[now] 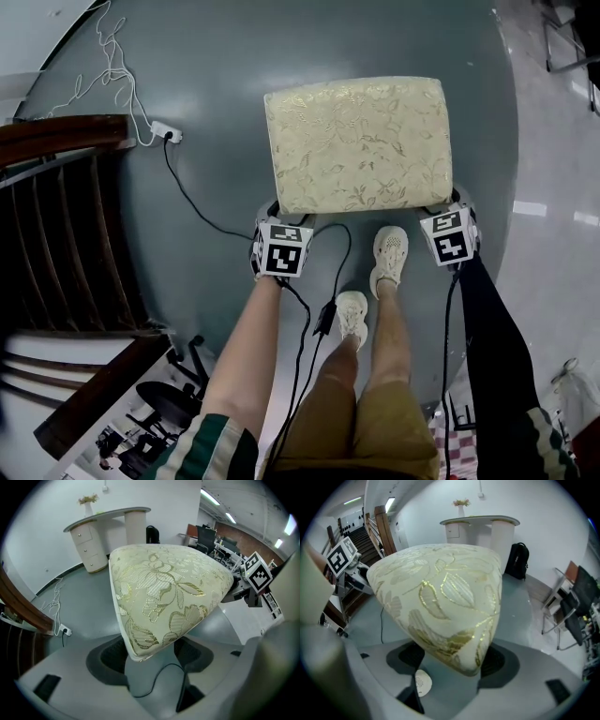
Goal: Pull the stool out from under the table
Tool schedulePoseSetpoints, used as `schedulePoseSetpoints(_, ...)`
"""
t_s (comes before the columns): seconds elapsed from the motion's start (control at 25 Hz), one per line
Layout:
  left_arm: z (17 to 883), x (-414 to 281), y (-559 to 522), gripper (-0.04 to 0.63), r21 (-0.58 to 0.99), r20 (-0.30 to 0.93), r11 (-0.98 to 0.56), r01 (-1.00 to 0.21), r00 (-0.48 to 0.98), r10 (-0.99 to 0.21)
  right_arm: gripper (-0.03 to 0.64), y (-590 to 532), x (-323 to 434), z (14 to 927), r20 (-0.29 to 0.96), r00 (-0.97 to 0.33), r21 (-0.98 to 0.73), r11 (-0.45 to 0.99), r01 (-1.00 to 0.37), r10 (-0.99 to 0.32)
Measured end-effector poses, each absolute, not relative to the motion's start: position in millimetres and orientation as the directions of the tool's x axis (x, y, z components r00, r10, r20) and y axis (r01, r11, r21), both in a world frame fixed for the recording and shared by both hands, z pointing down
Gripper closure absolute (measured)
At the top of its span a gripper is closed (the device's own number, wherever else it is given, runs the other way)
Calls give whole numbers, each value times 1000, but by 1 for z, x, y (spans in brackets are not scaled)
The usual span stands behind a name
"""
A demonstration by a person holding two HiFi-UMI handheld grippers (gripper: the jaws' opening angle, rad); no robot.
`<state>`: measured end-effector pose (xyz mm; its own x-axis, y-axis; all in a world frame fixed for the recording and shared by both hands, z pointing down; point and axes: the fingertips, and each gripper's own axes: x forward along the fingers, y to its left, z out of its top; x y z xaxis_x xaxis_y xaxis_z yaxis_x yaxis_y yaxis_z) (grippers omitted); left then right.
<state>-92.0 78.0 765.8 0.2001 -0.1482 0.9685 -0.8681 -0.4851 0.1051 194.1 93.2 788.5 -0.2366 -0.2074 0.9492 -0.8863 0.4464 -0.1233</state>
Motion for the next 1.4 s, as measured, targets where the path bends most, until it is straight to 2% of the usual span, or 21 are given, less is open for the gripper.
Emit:
schedulePoseSetpoints(0.32,785,-111,90,290,138,971,-466,-874,212,-112,265,93,178,791,961,-191,-70,493,-867,-199)
schedulePoseSetpoints(0.52,787,-118,98,293,130,969,-445,-886,209,-133,265,95,171,792,963,-191,-70,503,-861,-193)
schedulePoseSetpoints(0.76,786,-125,99,305,6,974,-466,-885,111,-197,248,109,175,780,949,-164,-38,417,-908,-270)
schedulePoseSetpoints(0.92,770,-137,115,322,-10,972,-460,-888,101,-215,253,132,174,758,940,-192,-68,395,-916,-283)
schedulePoseSetpoints(1.04,740,-144,128,311,52,962,-411,-910,156,-224,255,145,175,722,933,-185,-57,381,-923,-309)
schedulePoseSetpoints(1.2,664,-138,125,299,128,917,-383,-915,256,-306,259,159,171,650,916,-177,-49,336,-940,-360)
schedulePoseSetpoints(1.4,555,-120,114,293,143,836,-484,-863,367,-408,264,160,147,548,875,-173,23,394,-919,-453)
